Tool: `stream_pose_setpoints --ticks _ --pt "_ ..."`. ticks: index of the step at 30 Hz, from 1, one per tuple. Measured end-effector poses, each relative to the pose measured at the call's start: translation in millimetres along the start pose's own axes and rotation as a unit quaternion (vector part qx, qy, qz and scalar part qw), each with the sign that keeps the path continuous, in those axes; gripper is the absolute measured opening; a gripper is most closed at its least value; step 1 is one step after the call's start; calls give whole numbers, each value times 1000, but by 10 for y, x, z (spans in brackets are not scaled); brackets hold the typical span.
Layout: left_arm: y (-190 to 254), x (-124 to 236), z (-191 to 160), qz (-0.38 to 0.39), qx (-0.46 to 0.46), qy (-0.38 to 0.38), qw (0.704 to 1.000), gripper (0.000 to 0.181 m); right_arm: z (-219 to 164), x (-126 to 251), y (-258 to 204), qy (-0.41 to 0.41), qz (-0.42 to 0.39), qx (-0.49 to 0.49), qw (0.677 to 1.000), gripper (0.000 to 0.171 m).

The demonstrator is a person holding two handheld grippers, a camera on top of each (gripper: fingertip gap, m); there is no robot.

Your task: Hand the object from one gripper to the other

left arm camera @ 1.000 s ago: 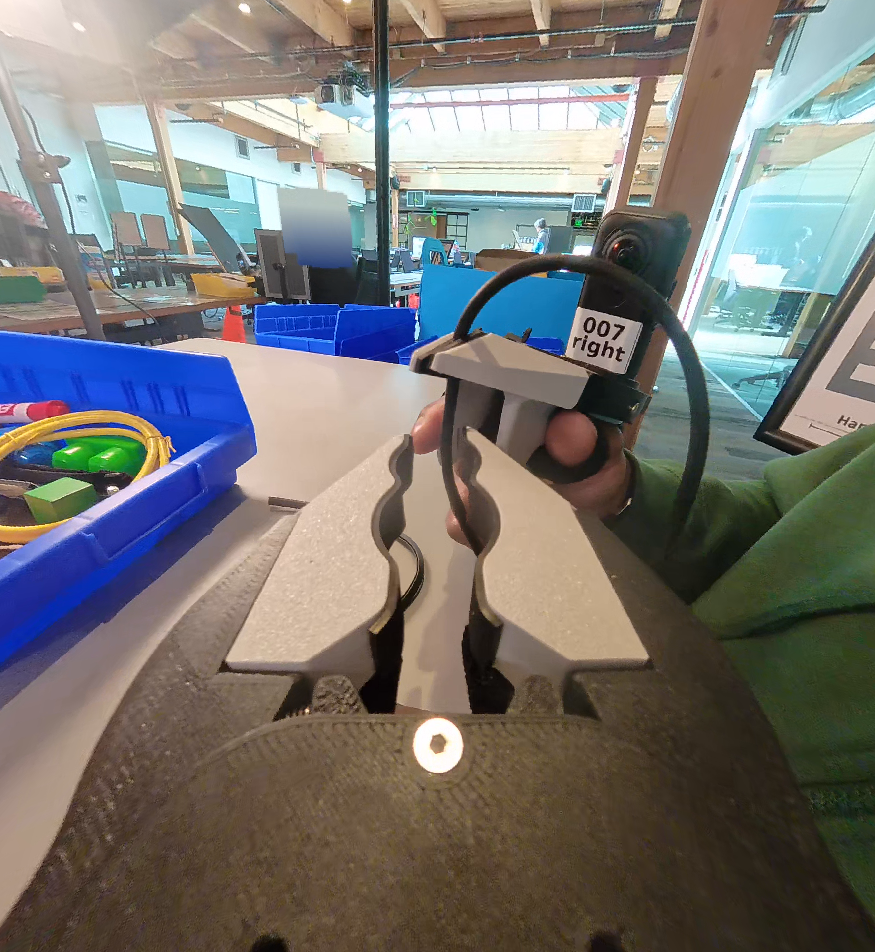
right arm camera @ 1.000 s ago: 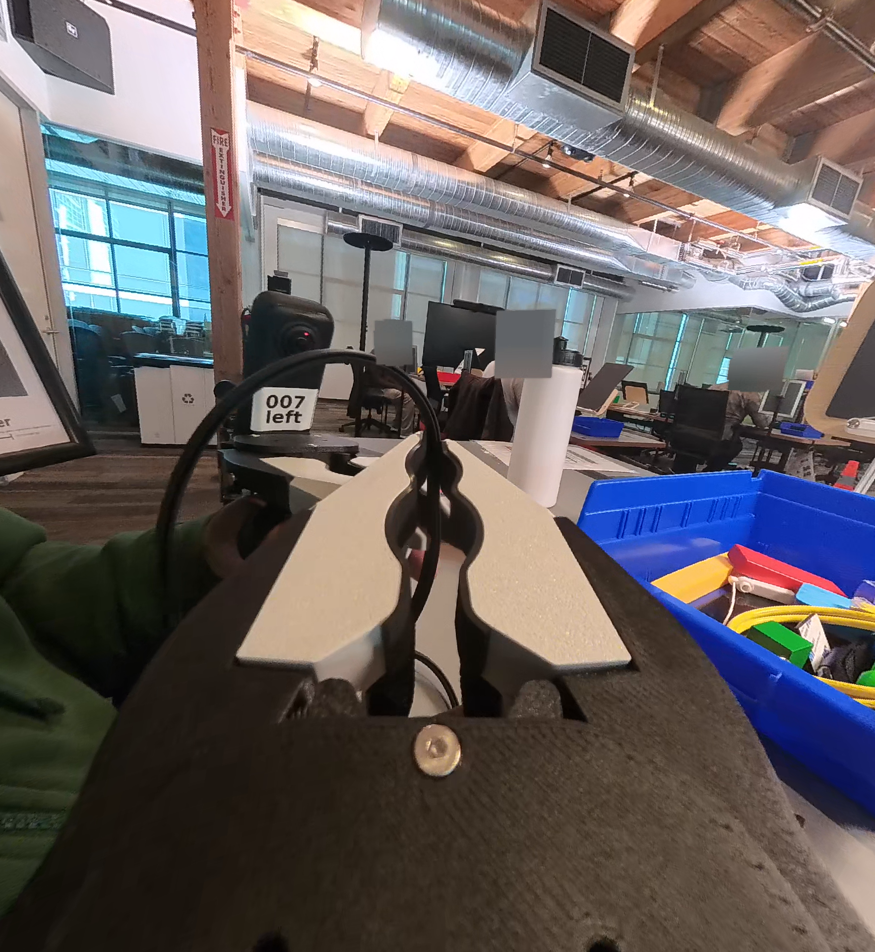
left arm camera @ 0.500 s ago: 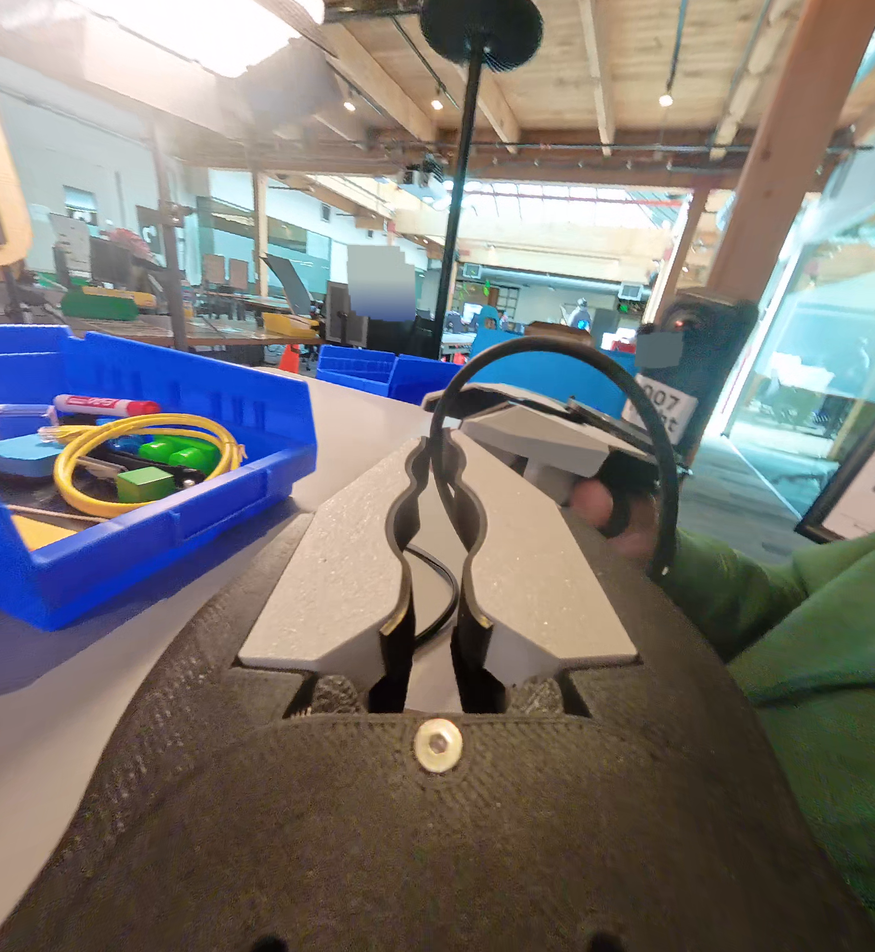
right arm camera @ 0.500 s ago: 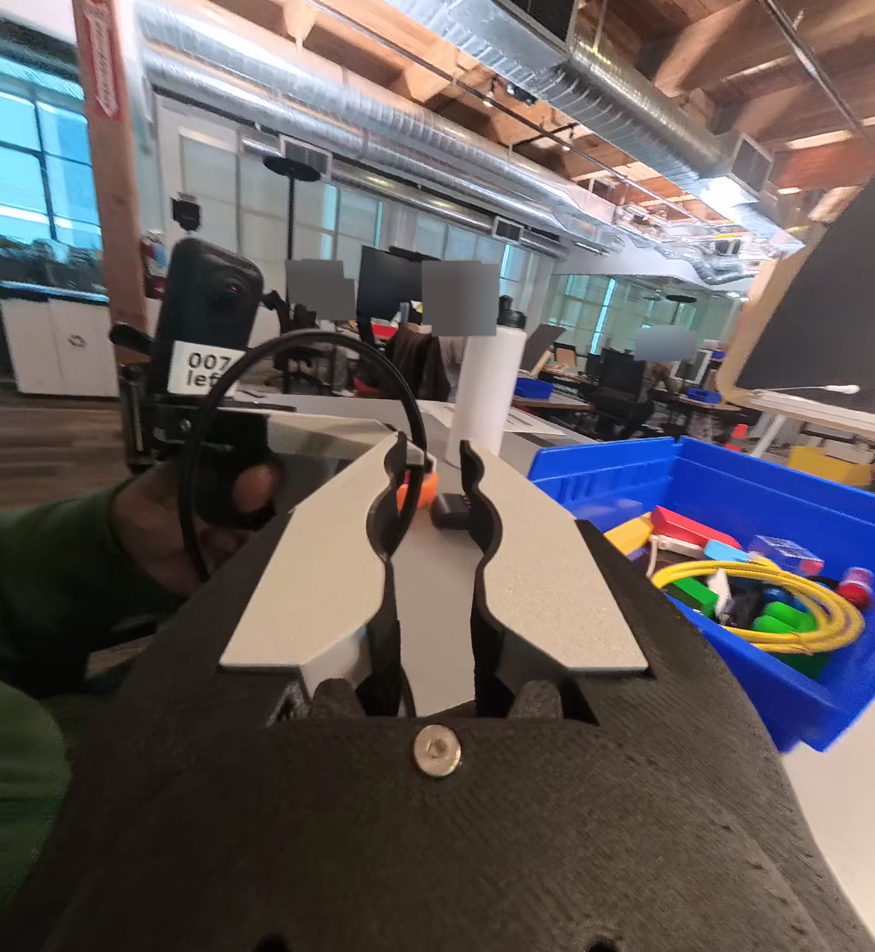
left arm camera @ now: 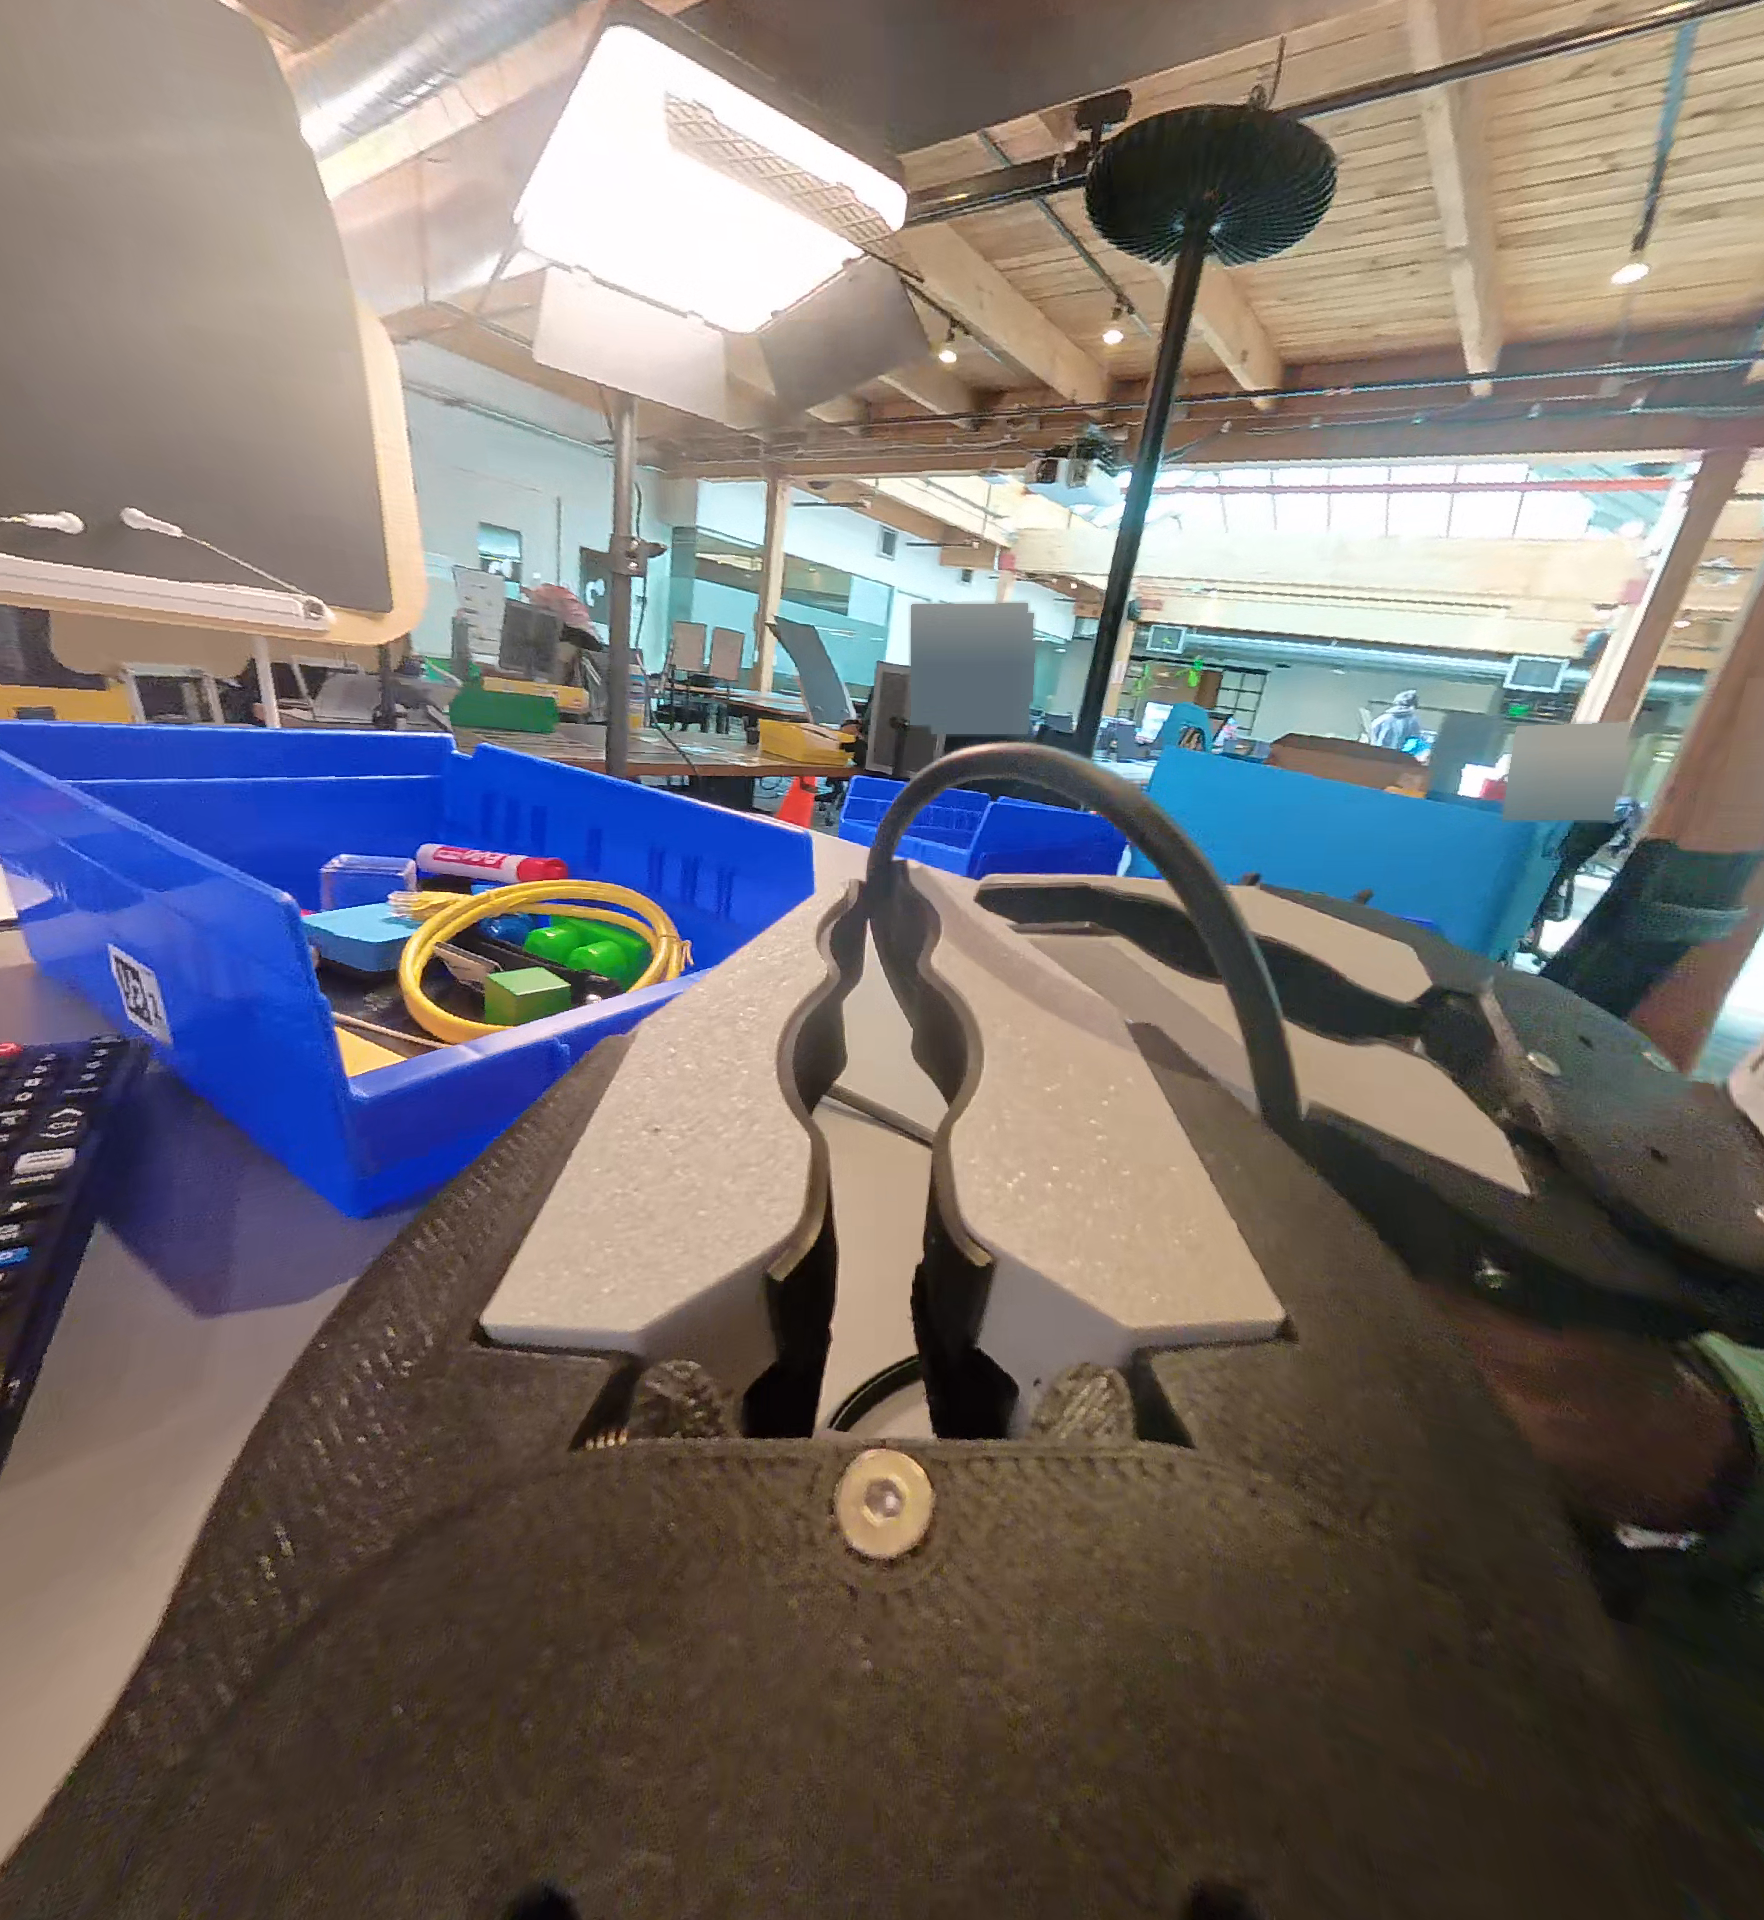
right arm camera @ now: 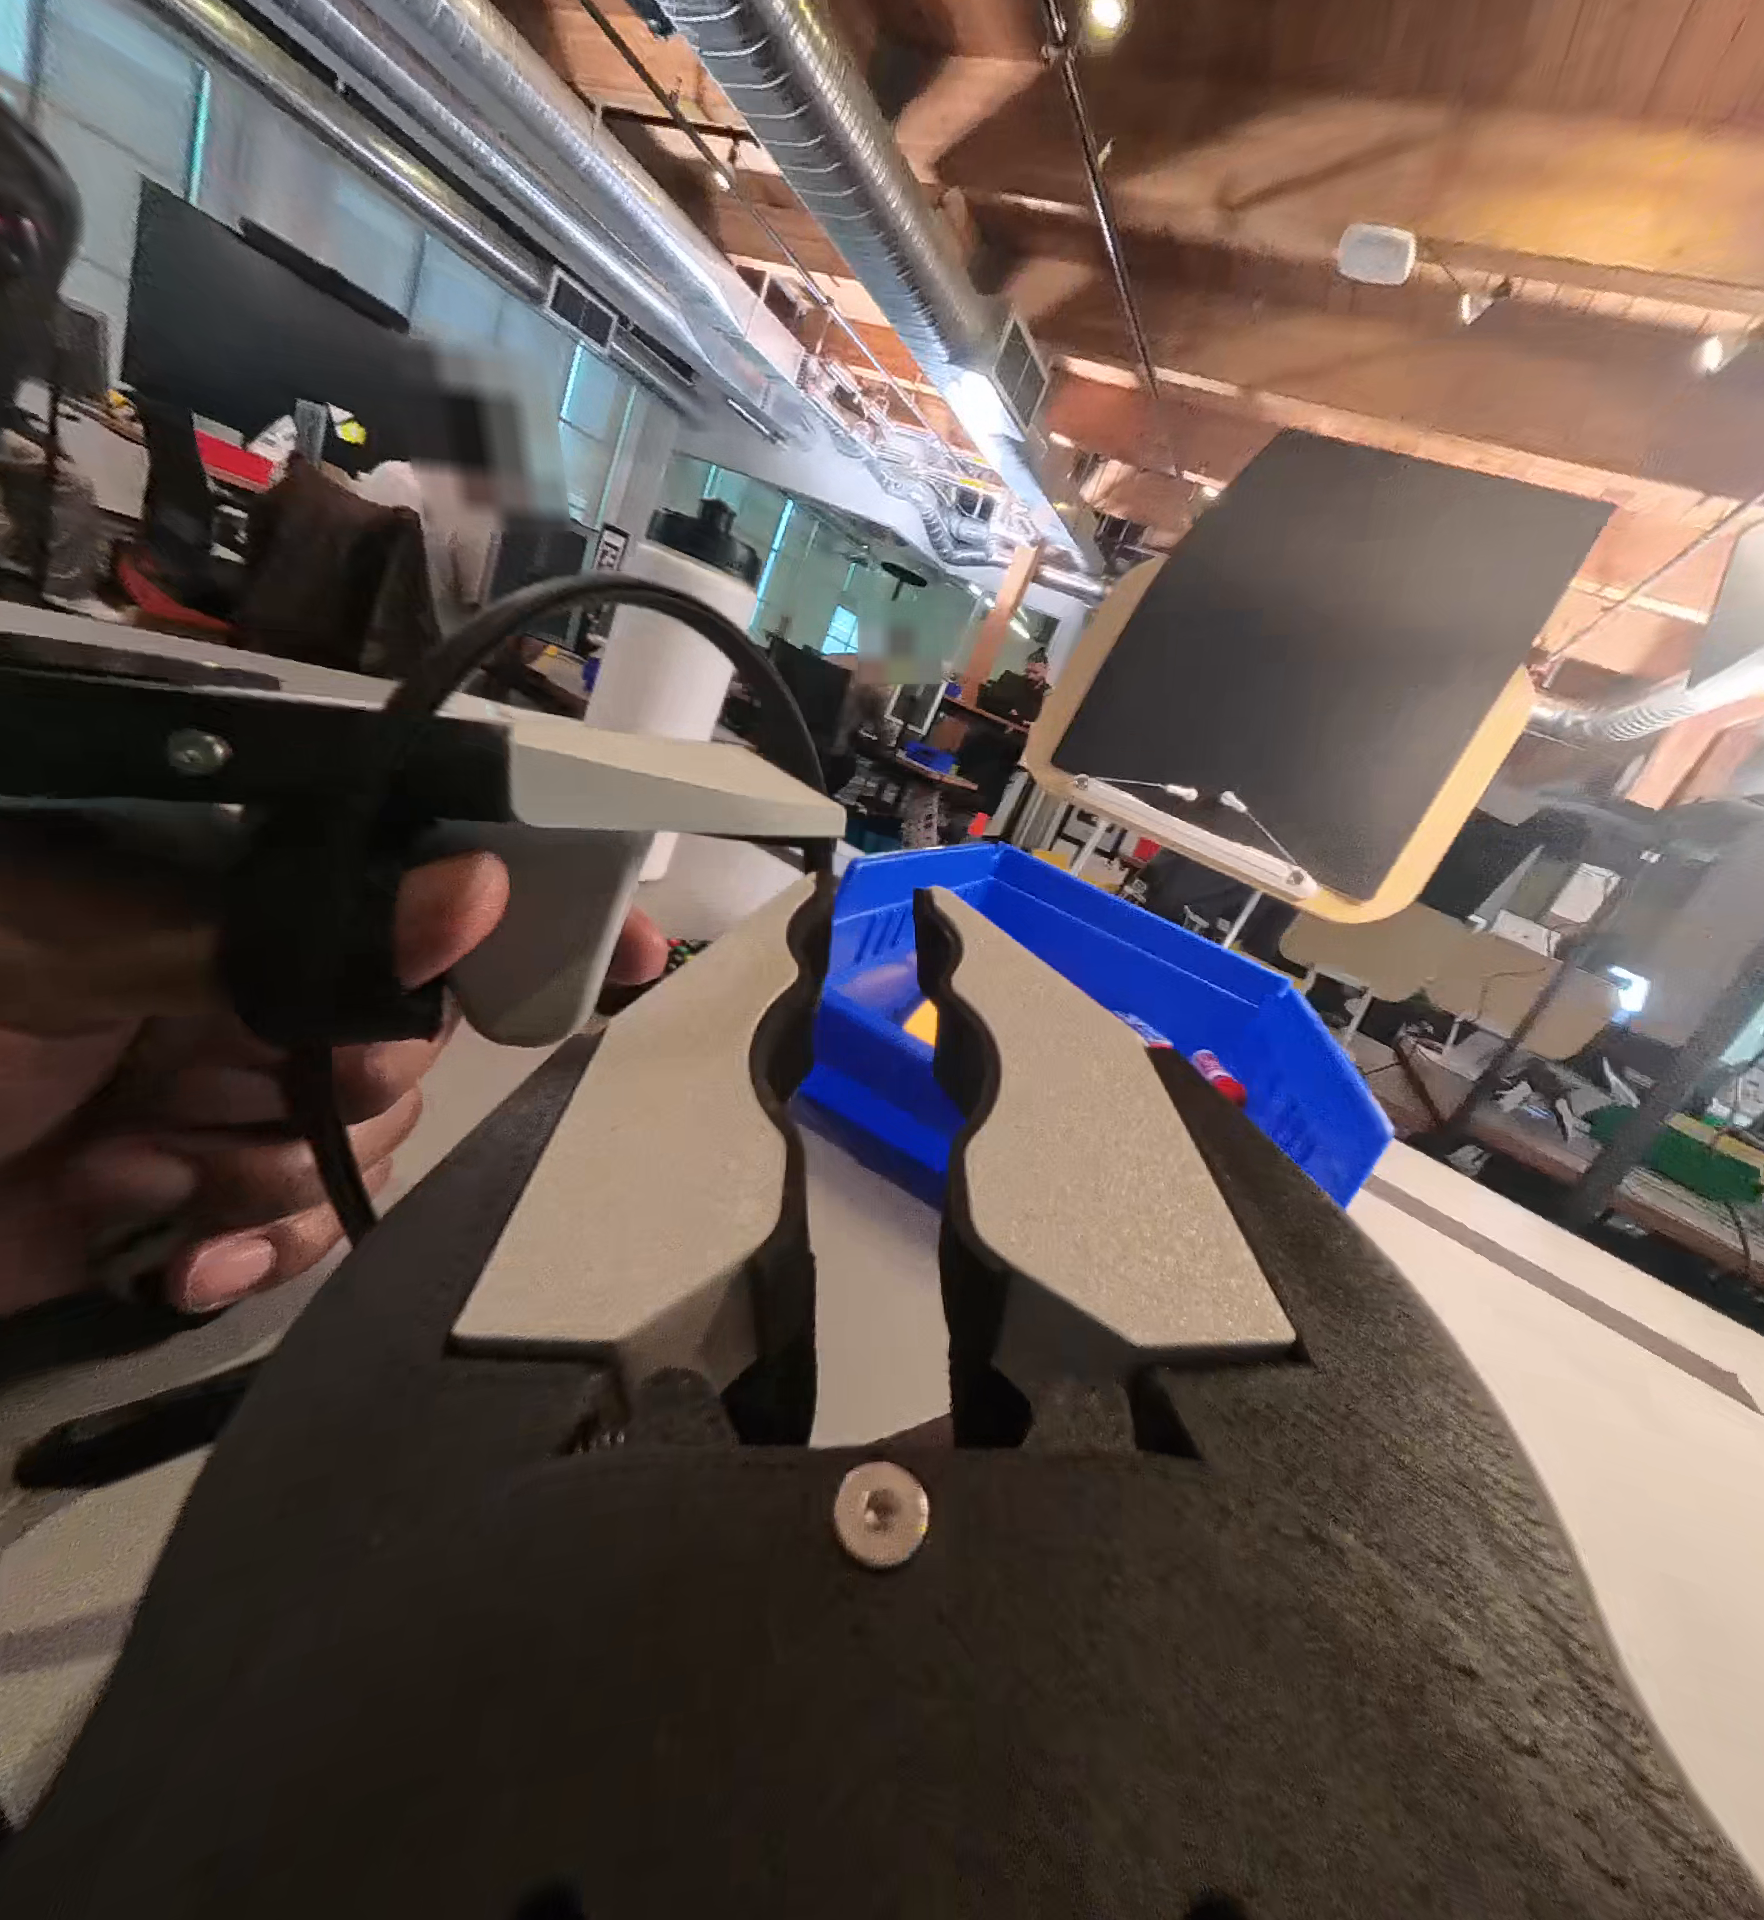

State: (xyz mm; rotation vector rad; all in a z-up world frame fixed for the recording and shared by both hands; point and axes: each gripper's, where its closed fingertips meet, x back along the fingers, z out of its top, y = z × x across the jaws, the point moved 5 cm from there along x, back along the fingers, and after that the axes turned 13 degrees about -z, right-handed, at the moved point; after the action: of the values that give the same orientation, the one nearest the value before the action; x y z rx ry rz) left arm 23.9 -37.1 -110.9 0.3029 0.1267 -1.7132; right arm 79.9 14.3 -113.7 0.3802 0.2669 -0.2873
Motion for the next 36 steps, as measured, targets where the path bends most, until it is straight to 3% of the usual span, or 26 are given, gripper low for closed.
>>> stream_pose_setpoints --ticks 11,21,27,36 --pt "112 2 16 -31 -13 16 999 4 -28 -12 -44 -11 33 -7 999 16" --pt "143 -7 7 -44 -15 13 999 5 -32 -6 -43 -12 35 -4 999 6" --pt "151 -22 -1 -44 -15 12 999 20 -28 -13 7 -13 32 -24 999 6" --pt "154 25 23 -36 -14 25 999 21 -10 -8 66 -6 26 -51 998 5"
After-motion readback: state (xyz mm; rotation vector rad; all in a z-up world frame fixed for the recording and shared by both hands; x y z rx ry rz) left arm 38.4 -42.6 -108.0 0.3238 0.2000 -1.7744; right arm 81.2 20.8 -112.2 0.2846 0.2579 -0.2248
